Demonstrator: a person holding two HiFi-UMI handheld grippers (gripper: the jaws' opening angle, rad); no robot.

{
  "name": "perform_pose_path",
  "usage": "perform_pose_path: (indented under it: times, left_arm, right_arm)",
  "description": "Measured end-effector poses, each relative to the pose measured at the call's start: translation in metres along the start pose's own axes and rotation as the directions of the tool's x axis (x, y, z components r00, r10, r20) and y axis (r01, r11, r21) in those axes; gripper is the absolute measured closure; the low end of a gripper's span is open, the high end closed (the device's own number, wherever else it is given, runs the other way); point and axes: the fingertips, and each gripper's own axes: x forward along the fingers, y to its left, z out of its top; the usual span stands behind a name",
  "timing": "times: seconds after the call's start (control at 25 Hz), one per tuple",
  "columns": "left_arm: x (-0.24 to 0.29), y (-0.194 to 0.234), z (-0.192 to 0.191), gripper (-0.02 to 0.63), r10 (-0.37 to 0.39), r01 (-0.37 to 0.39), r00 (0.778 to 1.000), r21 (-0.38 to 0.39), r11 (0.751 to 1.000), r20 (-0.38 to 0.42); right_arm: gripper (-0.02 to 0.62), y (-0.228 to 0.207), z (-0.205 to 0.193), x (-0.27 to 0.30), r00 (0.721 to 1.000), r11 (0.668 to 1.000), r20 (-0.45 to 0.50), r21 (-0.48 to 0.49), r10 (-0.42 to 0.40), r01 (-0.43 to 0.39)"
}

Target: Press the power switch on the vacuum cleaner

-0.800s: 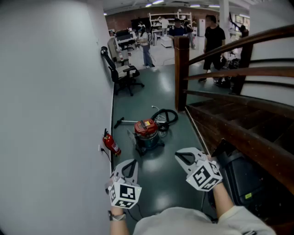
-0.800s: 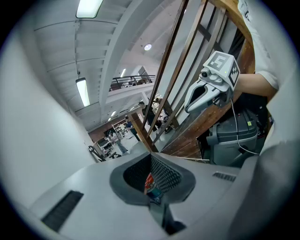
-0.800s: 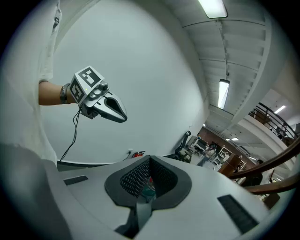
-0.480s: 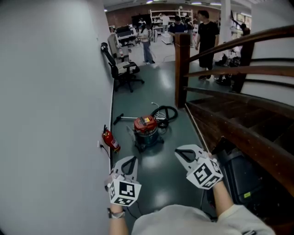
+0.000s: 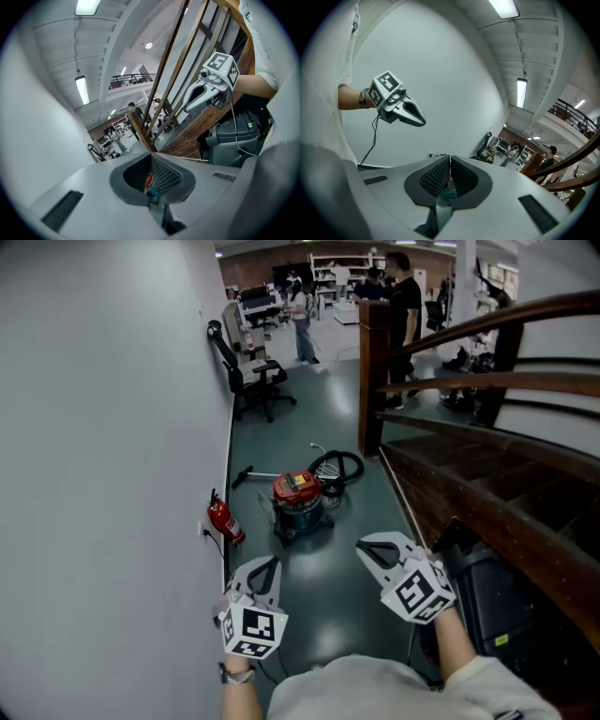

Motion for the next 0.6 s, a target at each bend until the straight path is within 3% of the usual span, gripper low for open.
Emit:
perform_pose_path:
  times: [0.28,0.6]
  left_arm:
    - [0.014,-0.012,0.012,0.606,0.011,-0.011,1.0,0.003,1.0,-0.008]
    - [0.025,-0.028,0.022,0.606,0.035,-0.035,0.999,0.003,0.999,-0.019]
  right_arm:
    - [0.566,-0.018,-0.011,-0.011,0.999,0.999,0.044,0.04,-0.011,0.009]
    - [0.565,-0.031,-0.03,-0.021,0.999,1.0,0.047,0.021,0.016,-0.017]
